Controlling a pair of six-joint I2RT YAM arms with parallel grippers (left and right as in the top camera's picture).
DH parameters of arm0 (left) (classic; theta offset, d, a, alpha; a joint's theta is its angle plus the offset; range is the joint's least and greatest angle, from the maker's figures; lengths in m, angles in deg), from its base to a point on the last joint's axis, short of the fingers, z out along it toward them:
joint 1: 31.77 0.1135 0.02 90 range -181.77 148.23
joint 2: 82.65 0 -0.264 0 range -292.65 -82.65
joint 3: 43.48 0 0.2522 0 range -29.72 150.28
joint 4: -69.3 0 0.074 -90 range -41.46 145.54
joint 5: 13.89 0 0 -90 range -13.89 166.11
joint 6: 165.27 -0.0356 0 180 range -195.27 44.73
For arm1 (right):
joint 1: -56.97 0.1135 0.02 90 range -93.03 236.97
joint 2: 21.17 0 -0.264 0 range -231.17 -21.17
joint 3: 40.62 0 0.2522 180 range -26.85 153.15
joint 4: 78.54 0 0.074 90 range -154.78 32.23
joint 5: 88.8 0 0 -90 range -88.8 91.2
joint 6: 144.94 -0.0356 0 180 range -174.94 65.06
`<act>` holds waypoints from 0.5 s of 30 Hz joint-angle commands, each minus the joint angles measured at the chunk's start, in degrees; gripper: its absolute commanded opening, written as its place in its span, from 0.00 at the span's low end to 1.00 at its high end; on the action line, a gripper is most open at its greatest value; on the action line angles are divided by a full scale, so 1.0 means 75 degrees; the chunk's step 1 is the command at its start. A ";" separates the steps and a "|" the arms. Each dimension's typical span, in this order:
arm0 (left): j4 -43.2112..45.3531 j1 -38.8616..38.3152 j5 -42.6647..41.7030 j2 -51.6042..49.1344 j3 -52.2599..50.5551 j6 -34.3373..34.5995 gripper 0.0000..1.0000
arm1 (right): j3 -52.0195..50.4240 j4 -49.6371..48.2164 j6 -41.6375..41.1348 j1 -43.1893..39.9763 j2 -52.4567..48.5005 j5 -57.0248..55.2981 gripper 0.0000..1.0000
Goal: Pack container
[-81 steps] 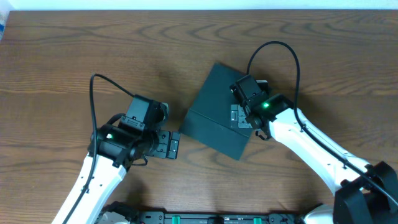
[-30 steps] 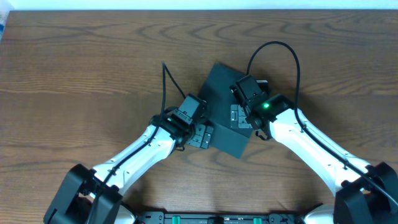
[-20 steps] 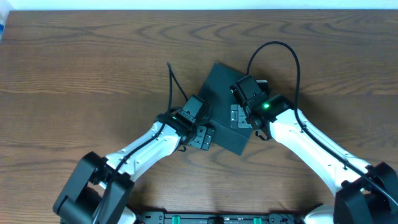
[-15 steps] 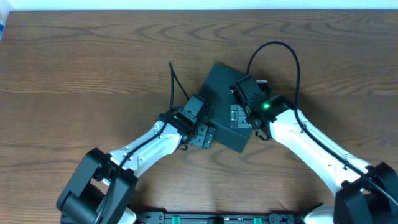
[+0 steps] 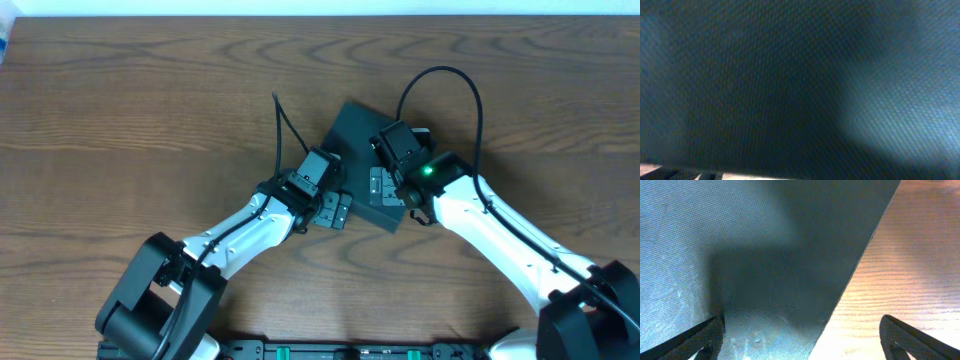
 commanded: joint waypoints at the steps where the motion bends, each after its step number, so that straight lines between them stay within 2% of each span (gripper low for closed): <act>1: 0.0227 -0.0026 0.0239 -0.0055 -0.0026 -0.0187 0.96 | -0.0367 -0.0029 -0.0003 0.0067 -0.0417 -0.0187 0.99; 9: 0.0105 -0.0032 -0.0105 0.0082 -0.0023 -0.0376 0.95 | -0.0364 -0.0175 -0.0003 0.0067 -0.0309 -0.0195 0.99; 15: -0.0379 -0.0029 -0.0259 0.1475 -0.0017 -0.0379 0.96 | -0.0329 0.0093 -0.0003 0.0064 0.1128 -0.0192 0.99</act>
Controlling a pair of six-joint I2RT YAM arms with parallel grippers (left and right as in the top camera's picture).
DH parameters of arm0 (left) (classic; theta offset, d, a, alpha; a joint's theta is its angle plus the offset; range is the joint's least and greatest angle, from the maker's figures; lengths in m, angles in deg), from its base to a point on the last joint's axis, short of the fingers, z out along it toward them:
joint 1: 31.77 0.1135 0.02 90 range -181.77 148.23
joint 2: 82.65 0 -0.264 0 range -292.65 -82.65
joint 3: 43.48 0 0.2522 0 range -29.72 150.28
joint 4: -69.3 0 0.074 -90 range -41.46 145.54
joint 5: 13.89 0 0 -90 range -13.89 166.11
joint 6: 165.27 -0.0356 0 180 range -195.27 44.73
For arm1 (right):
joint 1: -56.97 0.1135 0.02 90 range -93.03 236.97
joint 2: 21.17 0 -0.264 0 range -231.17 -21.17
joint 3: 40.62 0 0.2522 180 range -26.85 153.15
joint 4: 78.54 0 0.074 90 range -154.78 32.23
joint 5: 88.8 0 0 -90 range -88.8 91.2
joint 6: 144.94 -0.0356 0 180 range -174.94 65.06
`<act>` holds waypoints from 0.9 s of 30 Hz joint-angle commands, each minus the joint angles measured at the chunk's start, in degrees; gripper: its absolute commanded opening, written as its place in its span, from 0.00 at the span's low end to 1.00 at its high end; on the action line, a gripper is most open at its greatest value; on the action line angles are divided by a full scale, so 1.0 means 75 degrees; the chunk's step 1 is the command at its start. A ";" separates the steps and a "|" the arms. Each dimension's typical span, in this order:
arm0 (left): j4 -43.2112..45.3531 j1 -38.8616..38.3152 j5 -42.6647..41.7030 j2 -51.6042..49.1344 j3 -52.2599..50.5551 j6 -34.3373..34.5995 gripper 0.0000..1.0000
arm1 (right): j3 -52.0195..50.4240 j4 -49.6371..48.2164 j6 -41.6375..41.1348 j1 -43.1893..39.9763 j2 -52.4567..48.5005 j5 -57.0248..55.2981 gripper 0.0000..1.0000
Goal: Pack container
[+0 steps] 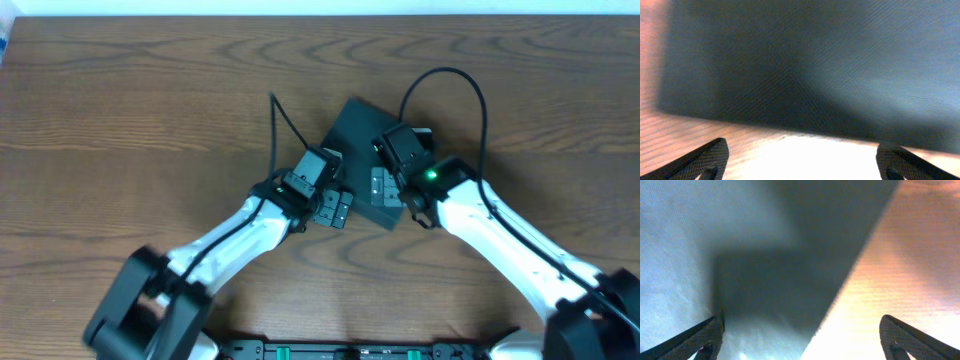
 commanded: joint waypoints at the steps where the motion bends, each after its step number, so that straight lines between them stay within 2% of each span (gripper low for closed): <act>1: -0.0248 -0.0029 -0.0055 0.1052 0.0000 -0.0166 0.95 | -0.0076 0.0233 -0.0003 0.0064 0.0994 -0.0172 0.99; 4: -0.0615 -0.0012 0.0061 0.1976 0.0000 -0.0163 0.95 | -0.0076 0.0731 -0.0020 0.0064 0.1842 -0.0338 0.99; 6: -0.0764 0.0032 0.0729 0.2585 0.0003 -0.0154 0.95 | -0.0076 0.1338 -0.0469 0.0003 0.2334 -0.0930 0.99; 10: -0.0545 0.0554 0.1588 0.2786 0.0009 -0.0262 0.95 | -0.0082 0.1944 -0.0892 -0.0530 0.2515 -0.1533 0.99; 14: -0.0044 0.1431 0.1166 0.2154 0.0105 -0.0638 0.95 | -0.0093 0.1792 -0.0889 -0.1329 0.2221 -0.1507 0.99; 18: -0.0020 0.2192 0.0822 0.1049 0.0679 -0.0697 0.95 | -0.0093 0.1460 -0.0883 -0.2104 0.1574 -0.1032 0.99; 23: -0.0012 0.2323 0.0597 -0.0242 0.1422 -0.0976 0.96 | -0.0093 0.0938 -0.0886 -0.2311 0.0463 -0.0682 0.99; 27: 0.0015 0.2314 0.0487 -0.0714 0.1676 -0.0973 0.95 | -0.0093 0.0472 -0.0880 -0.2285 -0.0262 -0.0501 0.99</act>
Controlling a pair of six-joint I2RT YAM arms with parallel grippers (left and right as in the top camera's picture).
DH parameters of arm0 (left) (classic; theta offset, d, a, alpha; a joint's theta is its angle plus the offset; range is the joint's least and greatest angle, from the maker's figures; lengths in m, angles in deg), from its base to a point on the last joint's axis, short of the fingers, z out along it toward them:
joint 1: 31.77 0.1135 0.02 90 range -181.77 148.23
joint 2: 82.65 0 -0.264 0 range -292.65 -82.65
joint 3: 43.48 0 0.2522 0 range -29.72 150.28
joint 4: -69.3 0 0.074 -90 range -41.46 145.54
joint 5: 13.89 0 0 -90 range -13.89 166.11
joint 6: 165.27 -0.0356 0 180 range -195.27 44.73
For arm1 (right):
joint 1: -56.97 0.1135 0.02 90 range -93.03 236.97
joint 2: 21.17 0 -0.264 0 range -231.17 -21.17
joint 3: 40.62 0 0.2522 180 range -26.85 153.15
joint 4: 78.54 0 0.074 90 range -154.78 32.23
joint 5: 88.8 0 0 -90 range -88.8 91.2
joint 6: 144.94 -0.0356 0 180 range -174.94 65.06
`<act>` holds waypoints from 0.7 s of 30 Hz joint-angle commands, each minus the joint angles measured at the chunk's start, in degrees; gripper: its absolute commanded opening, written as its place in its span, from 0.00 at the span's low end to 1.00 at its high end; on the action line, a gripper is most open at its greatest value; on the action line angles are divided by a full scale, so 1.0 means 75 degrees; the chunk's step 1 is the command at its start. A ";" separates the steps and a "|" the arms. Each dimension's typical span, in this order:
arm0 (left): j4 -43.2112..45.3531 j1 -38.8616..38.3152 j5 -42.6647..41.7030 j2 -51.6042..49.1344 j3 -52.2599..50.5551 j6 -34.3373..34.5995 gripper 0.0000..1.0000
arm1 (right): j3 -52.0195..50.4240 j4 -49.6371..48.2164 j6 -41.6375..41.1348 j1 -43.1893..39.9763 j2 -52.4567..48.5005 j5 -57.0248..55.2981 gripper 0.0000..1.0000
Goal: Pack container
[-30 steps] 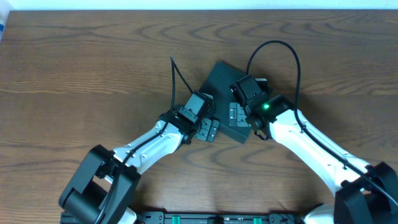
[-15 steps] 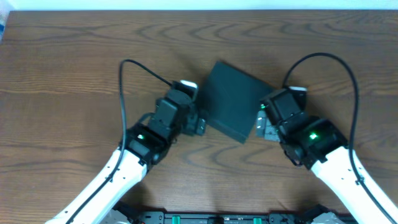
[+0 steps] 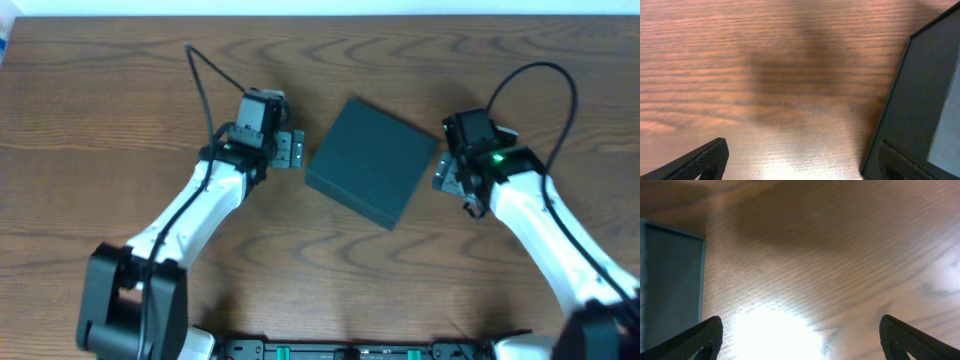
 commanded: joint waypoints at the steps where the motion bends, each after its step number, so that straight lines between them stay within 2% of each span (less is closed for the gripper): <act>1: 0.0000 0.0006 -0.0157 -0.0286 0.0283 -0.0172 0.95 | -0.0006 -0.0277 -0.0125 -0.0017 -0.0478 0.0140 0.99; 12: 0.0050 -0.0050 -0.0554 -0.0927 0.0286 -0.0166 0.96 | -0.0006 -0.1649 -0.0035 -0.0026 -0.1096 0.0134 0.99; 21: -0.0154 -0.0216 -0.0758 -0.1204 0.0286 -0.0099 0.95 | -0.0006 -0.2151 0.0087 -0.0026 -0.1137 0.0052 0.99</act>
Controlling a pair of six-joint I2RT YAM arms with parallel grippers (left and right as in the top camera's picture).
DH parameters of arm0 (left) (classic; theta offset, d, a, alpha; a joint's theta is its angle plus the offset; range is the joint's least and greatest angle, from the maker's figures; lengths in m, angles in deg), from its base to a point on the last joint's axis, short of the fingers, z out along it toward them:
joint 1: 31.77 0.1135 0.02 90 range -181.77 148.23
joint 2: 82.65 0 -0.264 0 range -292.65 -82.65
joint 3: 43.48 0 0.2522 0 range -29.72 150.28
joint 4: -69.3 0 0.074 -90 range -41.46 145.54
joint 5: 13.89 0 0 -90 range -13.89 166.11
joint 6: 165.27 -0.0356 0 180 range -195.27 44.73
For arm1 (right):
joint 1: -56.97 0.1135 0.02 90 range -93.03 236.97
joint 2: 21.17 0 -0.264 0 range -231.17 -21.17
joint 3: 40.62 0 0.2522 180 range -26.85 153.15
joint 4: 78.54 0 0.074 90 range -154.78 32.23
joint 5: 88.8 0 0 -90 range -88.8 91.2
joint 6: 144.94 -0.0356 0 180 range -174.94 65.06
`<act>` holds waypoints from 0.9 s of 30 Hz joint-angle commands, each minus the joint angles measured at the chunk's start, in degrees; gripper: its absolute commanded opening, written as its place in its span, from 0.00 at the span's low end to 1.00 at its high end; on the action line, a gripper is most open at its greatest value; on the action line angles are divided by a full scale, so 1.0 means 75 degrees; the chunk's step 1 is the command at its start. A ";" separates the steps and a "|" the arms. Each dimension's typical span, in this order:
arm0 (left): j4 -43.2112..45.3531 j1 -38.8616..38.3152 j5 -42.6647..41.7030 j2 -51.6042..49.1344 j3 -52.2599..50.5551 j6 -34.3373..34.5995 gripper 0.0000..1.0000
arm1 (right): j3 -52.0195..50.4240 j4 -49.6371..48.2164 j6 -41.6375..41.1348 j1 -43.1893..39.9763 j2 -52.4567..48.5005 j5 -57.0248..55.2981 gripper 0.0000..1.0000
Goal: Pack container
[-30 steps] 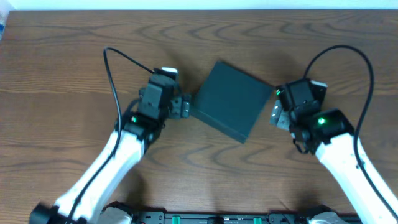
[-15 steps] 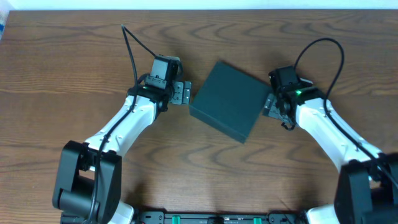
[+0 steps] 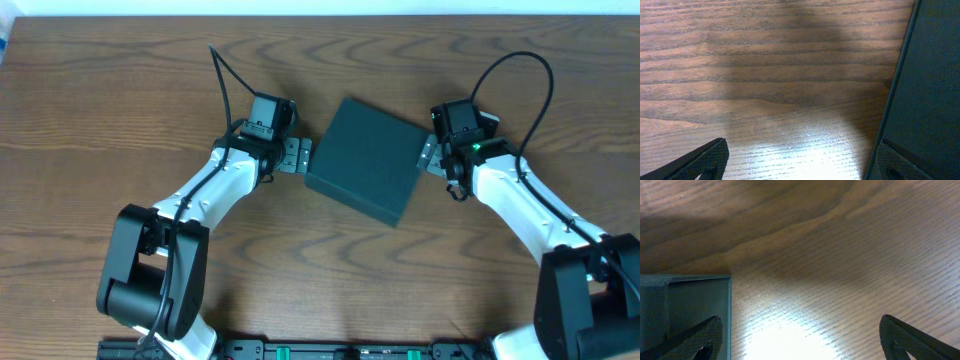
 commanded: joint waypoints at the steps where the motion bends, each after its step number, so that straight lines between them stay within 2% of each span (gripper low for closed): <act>1: -0.0146 -0.0219 -0.0224 -0.0178 0.0108 0.0044 0.95 | -0.0003 -0.0160 0.0111 -0.0006 -0.0067 -0.0041 0.99; 10: -0.0717 -0.0755 -0.0128 0.0219 0.0108 0.0624 0.95 | -0.0003 -0.0565 0.0169 -0.0006 -0.0315 -0.0087 0.99; 14: -0.1067 -0.0921 -0.0134 0.0452 0.0108 0.1253 0.96 | -0.0003 -0.0615 0.0169 -0.0006 -0.0685 -0.0087 0.99; 22: -0.1393 -0.1186 -0.0017 0.0863 0.0108 0.1883 0.95 | -0.0003 -0.0991 0.0169 -0.0006 -0.0895 0.0009 0.99; 27: -0.1425 -0.1265 0.0236 0.0903 0.0105 0.1900 0.95 | -0.0003 -0.1070 0.0166 -0.0003 -0.0895 0.0149 0.99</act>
